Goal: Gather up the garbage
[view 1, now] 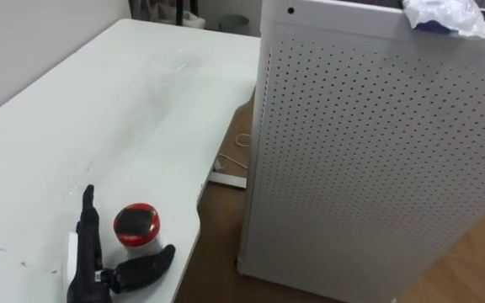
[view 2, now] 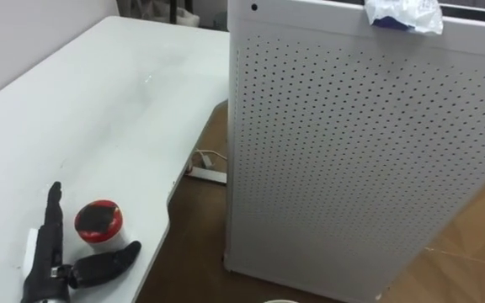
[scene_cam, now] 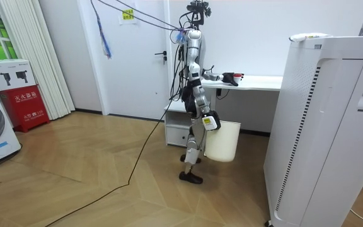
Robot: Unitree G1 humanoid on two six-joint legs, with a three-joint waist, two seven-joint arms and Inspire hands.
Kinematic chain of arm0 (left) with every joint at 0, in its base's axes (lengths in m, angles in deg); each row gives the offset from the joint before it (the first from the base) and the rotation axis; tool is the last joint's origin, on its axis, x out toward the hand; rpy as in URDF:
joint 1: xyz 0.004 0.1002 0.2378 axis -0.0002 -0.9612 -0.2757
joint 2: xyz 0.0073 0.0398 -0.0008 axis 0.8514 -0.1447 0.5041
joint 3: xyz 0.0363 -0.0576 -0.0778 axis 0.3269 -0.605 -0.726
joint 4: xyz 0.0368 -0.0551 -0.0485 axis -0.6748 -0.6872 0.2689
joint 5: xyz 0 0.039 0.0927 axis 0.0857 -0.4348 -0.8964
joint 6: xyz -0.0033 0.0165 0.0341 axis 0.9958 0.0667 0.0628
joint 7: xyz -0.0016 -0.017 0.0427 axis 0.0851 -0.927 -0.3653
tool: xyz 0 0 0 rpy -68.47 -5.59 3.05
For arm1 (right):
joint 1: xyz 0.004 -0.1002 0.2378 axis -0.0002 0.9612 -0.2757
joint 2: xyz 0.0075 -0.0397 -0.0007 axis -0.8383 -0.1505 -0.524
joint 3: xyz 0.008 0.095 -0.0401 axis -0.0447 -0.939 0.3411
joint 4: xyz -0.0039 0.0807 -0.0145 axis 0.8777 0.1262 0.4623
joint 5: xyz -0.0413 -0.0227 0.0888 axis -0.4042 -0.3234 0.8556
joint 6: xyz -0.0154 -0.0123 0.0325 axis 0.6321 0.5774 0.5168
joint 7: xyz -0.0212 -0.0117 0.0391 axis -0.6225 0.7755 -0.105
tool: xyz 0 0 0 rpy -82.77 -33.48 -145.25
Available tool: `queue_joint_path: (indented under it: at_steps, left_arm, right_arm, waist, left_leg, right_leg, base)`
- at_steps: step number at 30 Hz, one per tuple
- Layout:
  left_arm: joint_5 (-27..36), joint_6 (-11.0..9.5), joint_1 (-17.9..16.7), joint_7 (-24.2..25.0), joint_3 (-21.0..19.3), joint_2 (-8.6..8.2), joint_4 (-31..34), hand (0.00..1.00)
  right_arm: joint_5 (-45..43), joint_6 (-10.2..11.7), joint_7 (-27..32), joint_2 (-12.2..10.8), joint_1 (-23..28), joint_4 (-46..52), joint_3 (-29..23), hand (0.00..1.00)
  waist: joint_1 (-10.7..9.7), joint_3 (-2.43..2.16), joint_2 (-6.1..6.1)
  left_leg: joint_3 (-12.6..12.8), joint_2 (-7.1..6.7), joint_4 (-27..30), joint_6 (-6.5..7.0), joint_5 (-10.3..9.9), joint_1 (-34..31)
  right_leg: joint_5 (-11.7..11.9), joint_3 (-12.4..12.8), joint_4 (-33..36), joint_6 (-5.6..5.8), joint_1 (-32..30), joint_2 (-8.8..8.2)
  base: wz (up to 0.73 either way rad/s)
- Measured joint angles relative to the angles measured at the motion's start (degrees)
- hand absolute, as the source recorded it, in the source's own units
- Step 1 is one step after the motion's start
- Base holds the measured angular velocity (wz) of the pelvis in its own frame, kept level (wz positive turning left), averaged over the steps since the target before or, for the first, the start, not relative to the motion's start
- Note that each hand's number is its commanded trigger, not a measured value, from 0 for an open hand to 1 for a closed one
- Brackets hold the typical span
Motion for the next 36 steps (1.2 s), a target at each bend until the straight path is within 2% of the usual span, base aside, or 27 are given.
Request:
queue_joint_path:
  at_steps: [1,2,5,12,20,26,29,31,32,33,36]
  left_arm:
    - [0.45,-0.08,0.01,-0.26,0.0,0.0,-0.01,0.93]
    - [0.45,-0.08,0.01,-0.47,0.0,0.0,-0.04,1.0]
    - [0.42,-0.06,0.12,-1.24,-0.21,-0.02,-0.27,1.0]
    - [1.65,0.01,1.83,-2.26,-4.24,0.54,-2.29,1.0]
    - [1.65,0.42,3.11,-2.23,-3.79,0.34,-2.48,1.0]
    - [1.63,2.01,4.06,-1.14,-0.21,-0.11,-1.81,1.0]
    - [2.09,3.62,4.12,0.48,2.04,-0.36,-0.36,1.0]
    - [2.49,5.42,4.24,2.91,4.37,-0.81,2.66,1.0]
    - [2.49,5.51,4.32,3.75,5.04,-0.95,3.4,1.0]
    - [2.76,5.76,4.58,5.59,7.27,-1.41,5.23,1.0]
    - [2.83,6.22,5.4,10.09,13.41,-1.39,10.98,1.0]
  right_arm:
    - [-0.02,-0.02,-0.01,-0.01,0.0,0.03,0.05,1.0]
    - [-0.02,-0.04,-0.01,-0.01,0.0,0.09,0.06,1.0]
    - [-0.1,-0.08,0.0,-0.01,0.04,0.26,0.08,1.0]
    - [-0.15,-0.08,-0.02,-0.02,0.23,0.27,0.05,1.0]
    - [-0.09,-0.1,-0.41,-0.13,0.24,1.06,0.05,1.0]
    - [-0.13,-0.1,-0.34,-0.22,0.0,1.08,1.12,1.0]
    - [-0.35,-0.17,0.07,-0.23,-0.42,1.07,1.32,1.0]
    - [-2.58,-0.18,0.02,-0.33,-1.5,1.08,1.66,1.0]
    - [-2.91,-0.17,0.01,-0.44,-1.65,1.1,1.72,1.0]
    - [-3.09,-0.08,0.01,-0.58,-1.88,1.11,2.19,1.0]
    - [-2.11,-0.11,0.17,-1.02,-3.2,1.1,3.38,1.0]
  waist:
    - [-0.09,-0.01,0.0]
    - [-0.12,0.01,0.01]
    - [-0.24,-0.05,-0.08]
    - [-0.41,-0.03,-0.12]
    - [-1.43,0.06,-0.56]
    - [-1.78,0.14,-0.02]
    - [-2.14,0.09,0.92]
    - [-3.26,0.04,1.47]
    - [-3.47,0.01,1.56]
    - [-3.88,-0.06,1.74]
    - [-5.24,-0.02,1.92]
  left_leg:
    - [0.02,0.1,-0.45,-0.09,0.19,0.21]
    - [0.04,0.25,-0.63,-0.14,0.26,0.36]
    - [0.12,0.35,-1.22,-0.36,0.5,0.78]
    - [-0.05,0.37,-2.51,-0.44,1.21,1.84]
    - [-0.07,0.44,-2.47,-0.39,1.24,1.78]
    - [-0.06,0.45,-2.33,-0.33,1.18,1.58]
    - [-0.05,0.44,-2.31,-0.32,1.17,1.36]
    - [-0.01,0.39,-2.01,-0.35,1.21,0.32]
    - [0.06,0.38,-2.03,-0.36,1.23,0.17]
    - [0.11,0.39,-1.98,-0.37,1.23,-0.22]
    - [0.57,0.46,-1.96,-0.38,1.25,-0.35]
  right_leg:
    - [0.32,0.11,-0.65,-0.06,0.27,0.19]
    - [0.42,0.12,-0.83,-0.11,0.41,0.25]
    - [0.5,0.14,-1.15,-0.22,0.7,0.45]
    - [0.55,-0.12,-1.54,-0.31,1.58,0.34]
    - [0.55,-0.04,-1.66,-0.31,1.58,0.29]
    - [0.56,-0.16,-1.68,-0.3,1.53,0.26]
    - [0.6,-0.19,-1.69,-0.24,1.32,0.23]
    - [0.74,-0.2,-1.55,-0.33,0.31,0.27]
    - [0.79,-0.17,-1.56,-0.37,0.13,0.3]
    - [0.81,-0.07,-1.56,-0.4,-0.31,0.35]
    - [0.82,0.15,-1.48,-0.41,-0.78,0.39]
  base:
    - [-0.07]
    - [-0.05]
    - [0.0]
    - [0.03]
    - [0.0]
    - [0.0]
    - [0.0]
    - [0.0]
    - [-0.05]
    - [-0.04]
    - [-0.09]
